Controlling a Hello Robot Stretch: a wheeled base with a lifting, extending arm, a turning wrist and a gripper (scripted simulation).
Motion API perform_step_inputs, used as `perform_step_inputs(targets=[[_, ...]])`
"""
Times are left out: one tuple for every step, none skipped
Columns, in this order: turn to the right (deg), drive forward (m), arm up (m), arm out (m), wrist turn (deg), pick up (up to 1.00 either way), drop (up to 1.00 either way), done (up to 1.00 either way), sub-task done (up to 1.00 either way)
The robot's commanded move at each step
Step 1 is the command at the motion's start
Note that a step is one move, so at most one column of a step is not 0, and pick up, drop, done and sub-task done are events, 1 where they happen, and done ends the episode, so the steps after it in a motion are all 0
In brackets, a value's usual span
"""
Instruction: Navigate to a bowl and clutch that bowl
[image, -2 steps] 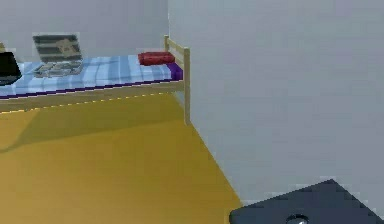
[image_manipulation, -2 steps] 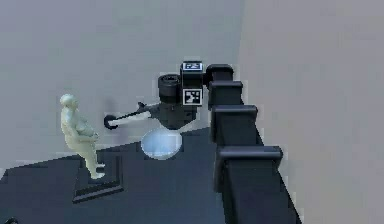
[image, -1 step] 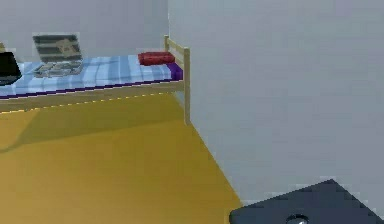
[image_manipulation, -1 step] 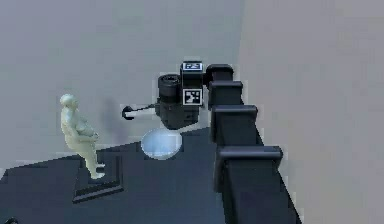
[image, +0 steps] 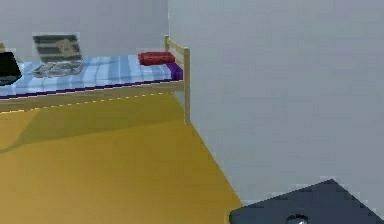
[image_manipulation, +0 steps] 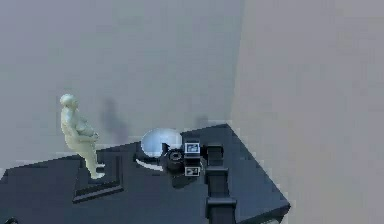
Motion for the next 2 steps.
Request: perform_step_inputs(targets=[[0.0,0.00,0.00,0.00,0.0,1.00,0.00,0.00,0.00],[0.0,0.00,0.10,0.00,0.0,0.00,0.00,0.00,0.00]])
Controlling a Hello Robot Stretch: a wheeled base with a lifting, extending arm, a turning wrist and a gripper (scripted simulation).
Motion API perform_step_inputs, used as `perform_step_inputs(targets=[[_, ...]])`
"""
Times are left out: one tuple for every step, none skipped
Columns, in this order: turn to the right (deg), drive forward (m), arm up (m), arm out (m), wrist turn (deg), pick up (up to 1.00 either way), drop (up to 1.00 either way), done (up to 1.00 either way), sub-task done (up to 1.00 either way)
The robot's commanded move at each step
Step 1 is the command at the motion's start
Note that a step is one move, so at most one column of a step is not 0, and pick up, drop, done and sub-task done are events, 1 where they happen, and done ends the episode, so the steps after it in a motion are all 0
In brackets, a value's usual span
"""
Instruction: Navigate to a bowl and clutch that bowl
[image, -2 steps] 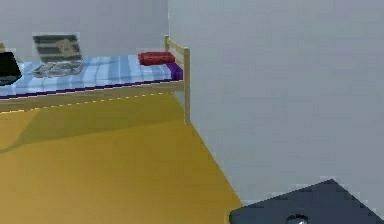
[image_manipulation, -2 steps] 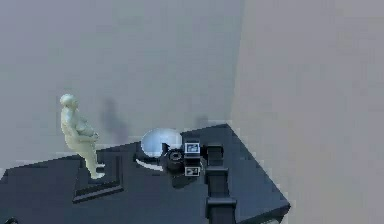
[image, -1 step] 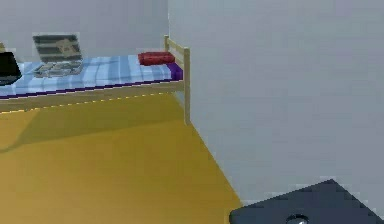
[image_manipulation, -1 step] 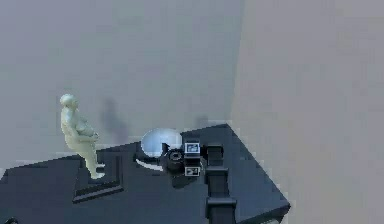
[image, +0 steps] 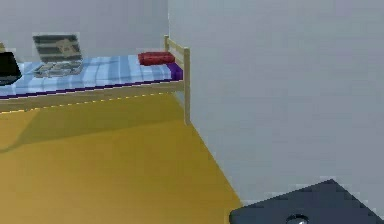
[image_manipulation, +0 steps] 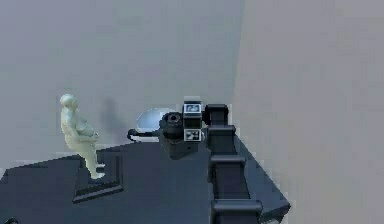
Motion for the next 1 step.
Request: perform_step_inputs(targets=[[0.0,0.00,0.00,0.00,0.0,0.00,0.00,1.00,0.00]])
